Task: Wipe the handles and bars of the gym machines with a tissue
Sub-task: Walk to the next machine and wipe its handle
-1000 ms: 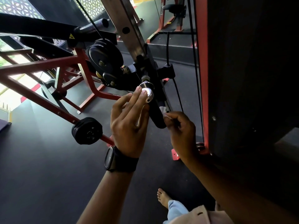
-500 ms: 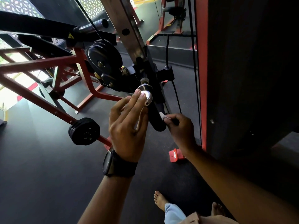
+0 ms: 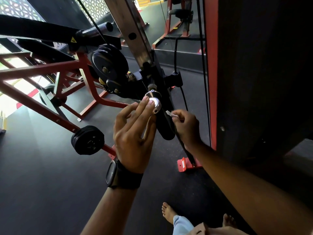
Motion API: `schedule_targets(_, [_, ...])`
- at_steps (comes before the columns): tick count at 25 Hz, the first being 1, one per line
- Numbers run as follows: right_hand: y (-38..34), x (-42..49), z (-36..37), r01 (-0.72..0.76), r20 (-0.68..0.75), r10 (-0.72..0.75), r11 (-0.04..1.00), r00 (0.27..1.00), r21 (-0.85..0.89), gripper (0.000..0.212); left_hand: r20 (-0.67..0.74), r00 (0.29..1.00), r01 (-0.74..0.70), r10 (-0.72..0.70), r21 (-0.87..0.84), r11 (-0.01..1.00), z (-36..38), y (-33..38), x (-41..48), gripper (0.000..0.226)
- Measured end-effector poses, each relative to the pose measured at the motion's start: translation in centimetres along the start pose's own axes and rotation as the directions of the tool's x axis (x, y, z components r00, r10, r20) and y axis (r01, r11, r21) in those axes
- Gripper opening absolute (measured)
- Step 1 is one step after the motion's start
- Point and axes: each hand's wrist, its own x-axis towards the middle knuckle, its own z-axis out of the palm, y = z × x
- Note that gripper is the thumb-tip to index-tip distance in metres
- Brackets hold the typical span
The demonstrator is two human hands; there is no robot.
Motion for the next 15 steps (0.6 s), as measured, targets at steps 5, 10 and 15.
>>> schedule_targets(5, [0.2,0.7,0.2,-0.078,0.004,0.078,0.997,0.997,-0.015,0.017,-0.014,1.000,0.023,-0.023,-0.015,1.000,0.3,0.1,0.3,0.034])
schedule_targets(10, [-0.3,1.7,0.2,-0.019,-0.004,0.019,0.999,1.000,-0.039,0.018,-0.016,1.000,0.027,-0.028,-0.033,0.999,0.3,0.2,0.4,0.036])
schedule_targets(15, [-0.1,2.3,-0.6,0.367,0.182,-0.336,0.913,0.924,-0.179,0.008,-0.012,0.999,0.035,-0.035,-0.013,0.999,0.1,0.2,0.1,0.038])
